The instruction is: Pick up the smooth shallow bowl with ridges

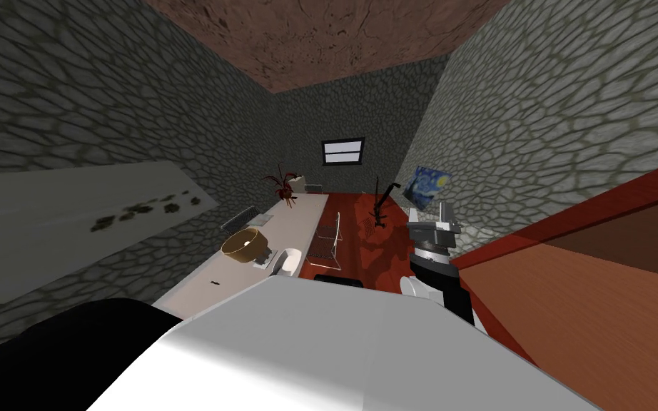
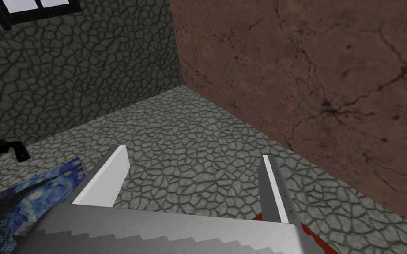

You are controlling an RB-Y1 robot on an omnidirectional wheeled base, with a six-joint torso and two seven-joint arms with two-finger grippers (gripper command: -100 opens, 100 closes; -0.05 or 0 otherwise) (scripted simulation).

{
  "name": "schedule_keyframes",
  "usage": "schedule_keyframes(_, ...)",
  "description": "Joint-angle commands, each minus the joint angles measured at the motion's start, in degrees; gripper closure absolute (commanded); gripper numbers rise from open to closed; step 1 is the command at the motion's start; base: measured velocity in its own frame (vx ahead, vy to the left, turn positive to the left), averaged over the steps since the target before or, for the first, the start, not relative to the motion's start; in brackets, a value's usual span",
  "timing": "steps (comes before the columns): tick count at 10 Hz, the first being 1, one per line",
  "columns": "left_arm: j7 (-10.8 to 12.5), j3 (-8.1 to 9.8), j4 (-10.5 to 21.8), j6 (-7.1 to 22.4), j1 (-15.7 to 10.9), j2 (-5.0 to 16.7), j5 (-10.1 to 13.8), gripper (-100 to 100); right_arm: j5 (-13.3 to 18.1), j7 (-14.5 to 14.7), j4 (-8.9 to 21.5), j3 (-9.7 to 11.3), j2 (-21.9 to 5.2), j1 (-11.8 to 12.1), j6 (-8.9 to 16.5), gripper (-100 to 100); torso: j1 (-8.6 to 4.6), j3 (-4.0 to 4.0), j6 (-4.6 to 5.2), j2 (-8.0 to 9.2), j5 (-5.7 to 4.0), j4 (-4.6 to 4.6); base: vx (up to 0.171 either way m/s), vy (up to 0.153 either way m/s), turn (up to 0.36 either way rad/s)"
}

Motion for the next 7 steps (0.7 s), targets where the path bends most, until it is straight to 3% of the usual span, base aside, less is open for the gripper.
schedule_keyframes(1,0.71,-0.58,1.94,1.34,0.04,0.57,-0.69,-100,0.0,0.0,0.0,0.0,0.0,0.0,0.0,0,0.0,0.0,0.0,0.0,0.0,0.0,0.037,0.035,-0.086)
schedule_keyframes(6,1.47,-2.19,8.39,3.05,-0.83,1.29,-2.22,-100,0.0,0.0,0.0,0.0,0.0,0.01,0.0,0,-0.1,-0.07,0.0,-0.13,-0.02,-0.03,0.055,0.019,-0.084)
schedule_keyframes(7,1.3,-1.84,8.34,2.39,-1.26,1.3,-1.99,-100,0.0,0.0,0.0,0.0,0.0,0.0,0.0,0,-0.12,-0.08,0.01,-0.13,-0.02,-0.03,0.024,0.007,-0.016)
